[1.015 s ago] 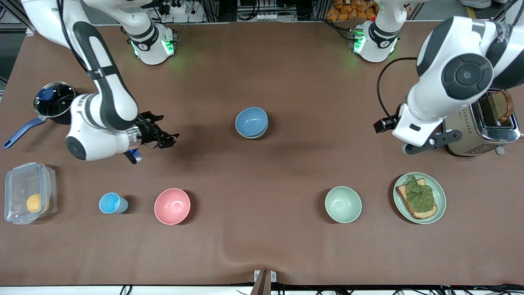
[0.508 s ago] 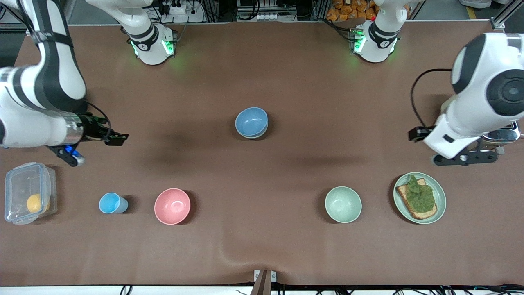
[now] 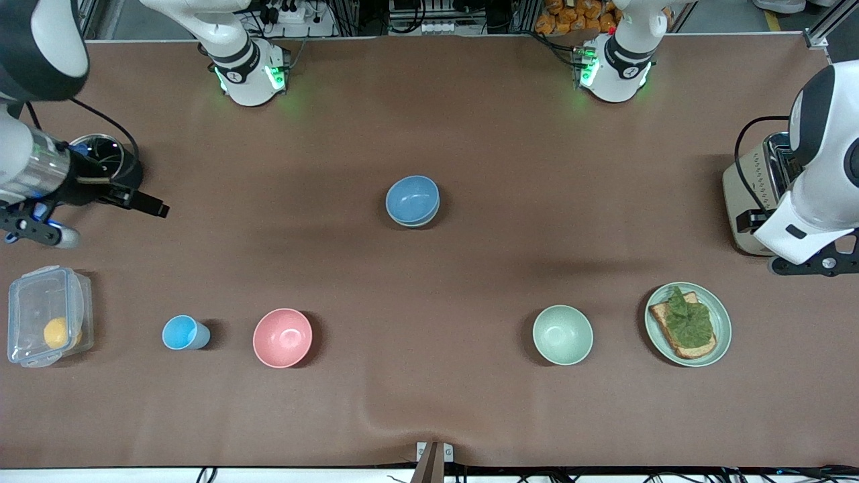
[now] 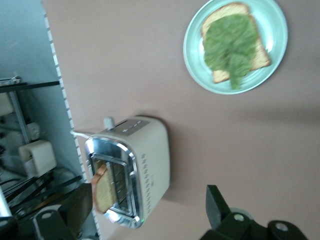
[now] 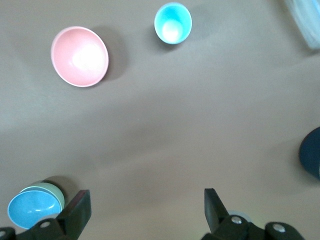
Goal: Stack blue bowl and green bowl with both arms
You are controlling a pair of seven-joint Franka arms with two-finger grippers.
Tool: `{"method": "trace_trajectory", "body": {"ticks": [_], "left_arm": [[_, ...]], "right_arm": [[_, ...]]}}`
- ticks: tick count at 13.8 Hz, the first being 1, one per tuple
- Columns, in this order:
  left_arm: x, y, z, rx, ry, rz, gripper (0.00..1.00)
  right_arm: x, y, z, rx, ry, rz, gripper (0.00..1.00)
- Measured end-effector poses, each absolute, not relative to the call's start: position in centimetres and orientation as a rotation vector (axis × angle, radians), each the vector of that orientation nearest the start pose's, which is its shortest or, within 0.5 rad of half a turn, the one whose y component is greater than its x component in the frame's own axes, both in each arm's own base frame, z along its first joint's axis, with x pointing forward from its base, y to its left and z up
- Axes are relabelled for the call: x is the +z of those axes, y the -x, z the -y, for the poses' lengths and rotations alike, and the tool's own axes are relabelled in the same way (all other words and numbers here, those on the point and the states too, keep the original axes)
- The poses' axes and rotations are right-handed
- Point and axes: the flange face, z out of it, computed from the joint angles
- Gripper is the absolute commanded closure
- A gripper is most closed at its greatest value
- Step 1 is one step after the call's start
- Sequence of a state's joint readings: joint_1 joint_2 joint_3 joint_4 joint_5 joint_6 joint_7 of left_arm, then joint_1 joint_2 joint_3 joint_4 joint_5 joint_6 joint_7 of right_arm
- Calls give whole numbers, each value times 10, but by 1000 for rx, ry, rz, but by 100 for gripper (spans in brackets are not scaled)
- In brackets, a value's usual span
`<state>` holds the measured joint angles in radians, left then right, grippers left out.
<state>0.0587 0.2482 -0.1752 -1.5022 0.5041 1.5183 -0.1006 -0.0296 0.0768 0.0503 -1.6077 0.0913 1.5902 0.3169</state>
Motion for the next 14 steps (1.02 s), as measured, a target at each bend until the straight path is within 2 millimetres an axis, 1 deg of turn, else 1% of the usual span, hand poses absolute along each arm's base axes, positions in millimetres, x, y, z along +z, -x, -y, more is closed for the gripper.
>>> {"method": "trace_trajectory", "body": {"ticks": [1, 3, 5, 6, 7, 8, 9, 10, 11, 12, 13, 14], "left_arm": [[528, -611, 6, 247, 2625, -55, 0], [550, -598, 3, 247, 2612, -41, 0], [575, -585, -4, 214, 2672, 1, 0], [588, -578, -12, 194, 2744, 41, 0], [601, -569, -22, 174, 2840, 93, 0], [614, -561, -36, 152, 2946, 139, 0], [624, -554, -50, 127, 3040, 161, 0], [628, -551, -58, 99, 3098, 165, 0], [629, -553, -59, 77, 3126, 158, 0], [625, -555, -52, 70, 3136, 126, 0], [621, -558, -39, 76, 3138, 46, 0], [617, -560, -25, 89, 3139, -75, 0]], "right_arm": [[577, -572, -19, 134, 3028, -424, 0], [600, -563, -16, 73, 3035, -350, 0], [623, -553, -14, 13, 3040, -299, 0], [632, -550, -12, -16, 3044, -257, 0], [636, -548, -9, -33, 3049, -205, 0], [637, -548, -3, -38, 3053, -146, 0], [635, -549, 4, -37, 3057, -87, 0], [633, -550, 9, -33, 3061, -43, 0], [631, -550, 11, -31, 3073, 0, 0], [631, -550, 11, -30, 3098, 43, 0], [631, -550, 9, -28, 3118, 74, 0], [631, -550, 6, -23, 3128, 89, 0]]}}
